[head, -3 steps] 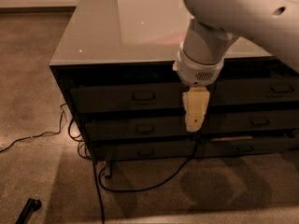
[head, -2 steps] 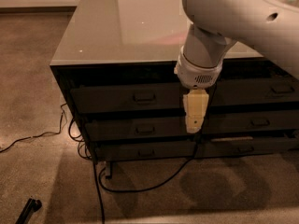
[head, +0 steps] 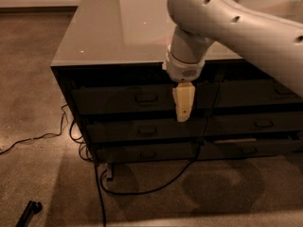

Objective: Open top drawer

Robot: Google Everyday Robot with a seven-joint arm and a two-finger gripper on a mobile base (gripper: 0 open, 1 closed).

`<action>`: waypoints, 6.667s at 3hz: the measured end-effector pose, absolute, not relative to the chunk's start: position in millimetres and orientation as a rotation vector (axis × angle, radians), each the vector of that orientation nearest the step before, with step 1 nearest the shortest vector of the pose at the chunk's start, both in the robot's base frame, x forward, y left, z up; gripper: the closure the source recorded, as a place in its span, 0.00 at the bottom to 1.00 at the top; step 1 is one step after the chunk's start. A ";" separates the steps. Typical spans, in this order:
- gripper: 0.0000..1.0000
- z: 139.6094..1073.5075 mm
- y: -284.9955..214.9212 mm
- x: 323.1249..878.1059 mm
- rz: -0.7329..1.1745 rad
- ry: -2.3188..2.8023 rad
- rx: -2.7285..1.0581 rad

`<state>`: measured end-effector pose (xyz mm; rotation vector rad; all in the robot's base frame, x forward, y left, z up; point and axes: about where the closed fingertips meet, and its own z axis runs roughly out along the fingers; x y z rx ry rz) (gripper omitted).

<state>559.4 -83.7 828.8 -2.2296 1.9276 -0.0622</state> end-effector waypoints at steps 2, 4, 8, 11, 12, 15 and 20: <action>0.00 812.1 -50.3 583.5 -0.047 1.835 -2.328; 0.00 776.3 -40.9 595.0 -0.064 1.835 -2.403; 0.00 690.2 -71.7 654.5 0.225 1.994 -2.277; 0.00 693.4 -107.6 671.2 0.276 2.069 -2.031; 0.00 692.3 -109.9 680.4 0.245 2.082 -1.984; 0.00 672.9 -119.4 692.7 0.203 2.162 -1.882; 0.88 654.8 -103.4 665.2 0.285 2.155 -1.979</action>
Offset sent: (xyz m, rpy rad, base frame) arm 0.0192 0.0250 -0.0130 -0.0118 0.0097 0.0708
